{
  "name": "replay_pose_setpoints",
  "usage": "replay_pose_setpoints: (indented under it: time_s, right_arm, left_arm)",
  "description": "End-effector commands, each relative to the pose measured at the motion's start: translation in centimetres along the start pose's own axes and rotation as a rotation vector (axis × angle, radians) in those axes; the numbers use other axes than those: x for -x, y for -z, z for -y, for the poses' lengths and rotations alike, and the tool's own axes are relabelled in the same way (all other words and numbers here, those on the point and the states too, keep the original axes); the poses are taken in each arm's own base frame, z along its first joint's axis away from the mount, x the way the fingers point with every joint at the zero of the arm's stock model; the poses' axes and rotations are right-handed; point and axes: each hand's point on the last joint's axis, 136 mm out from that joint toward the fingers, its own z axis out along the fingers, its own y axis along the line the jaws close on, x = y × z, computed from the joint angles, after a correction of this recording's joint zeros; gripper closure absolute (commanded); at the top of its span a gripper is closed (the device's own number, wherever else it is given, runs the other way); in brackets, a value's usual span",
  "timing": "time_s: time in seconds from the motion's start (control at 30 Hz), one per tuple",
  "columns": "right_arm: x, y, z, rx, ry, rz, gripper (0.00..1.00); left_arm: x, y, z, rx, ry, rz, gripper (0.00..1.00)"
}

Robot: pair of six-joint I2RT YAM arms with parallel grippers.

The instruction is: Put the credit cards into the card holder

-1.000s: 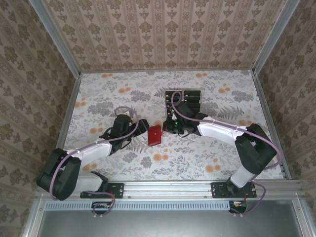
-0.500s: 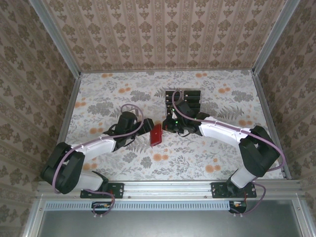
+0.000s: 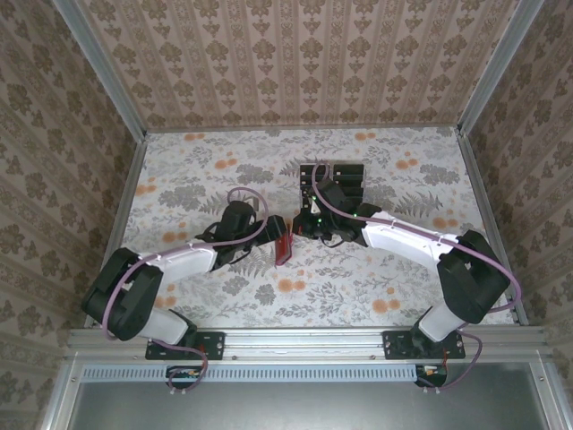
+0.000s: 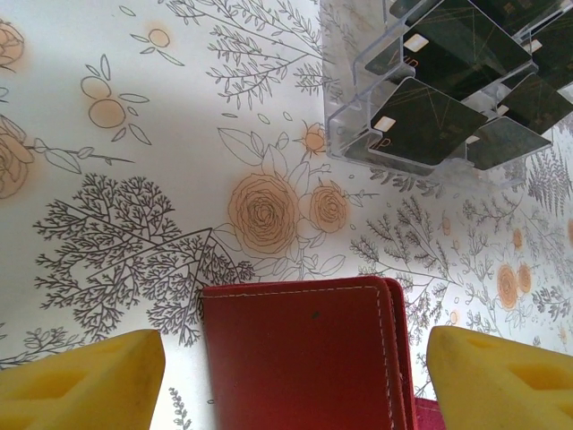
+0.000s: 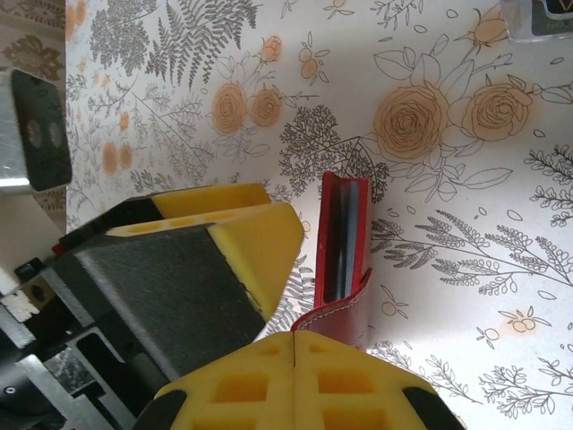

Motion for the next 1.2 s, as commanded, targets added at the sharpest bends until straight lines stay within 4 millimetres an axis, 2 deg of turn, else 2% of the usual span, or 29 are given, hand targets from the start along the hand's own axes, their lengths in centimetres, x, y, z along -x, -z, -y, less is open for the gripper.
replay_pose_setpoints:
  time_s: [0.0, 0.17, 0.37, 0.6, 0.87, 1.17]
  right_arm:
    - [0.4, 1.2, -1.5, 0.031, 0.007, 0.01, 1.0]
    - [0.4, 1.1, -1.4, 0.025, 0.005, 0.009, 1.0]
    - [0.2, 1.0, -0.6, 0.007, 0.001, 0.01, 1.0]
    - [0.0, 1.1, 1.0, -0.025, -0.02, 0.017, 1.0]
    - [-1.6, 0.7, 5.2, -0.105, -0.057, 0.009, 1.0]
    - [-4.1, -1.0, 10.4, -0.205, -0.094, -0.02, 1.0]
  left_arm:
    - [1.0, -0.3, 2.0, -0.054, -0.019, 0.02, 0.21]
    - [0.7, -0.6, 1.8, -0.045, -0.02, 0.012, 0.22]
    - [-0.3, -0.5, 0.0, 0.002, 0.003, 0.011, 0.27]
    - [-1.5, 0.2, -2.3, 0.067, 0.021, 0.014, 0.33]
    - [-1.8, 1.7, -4.7, 0.14, 0.032, 0.04, 0.33]
    - [-3.7, 3.0, -8.5, 0.305, 0.05, -0.005, 0.33]
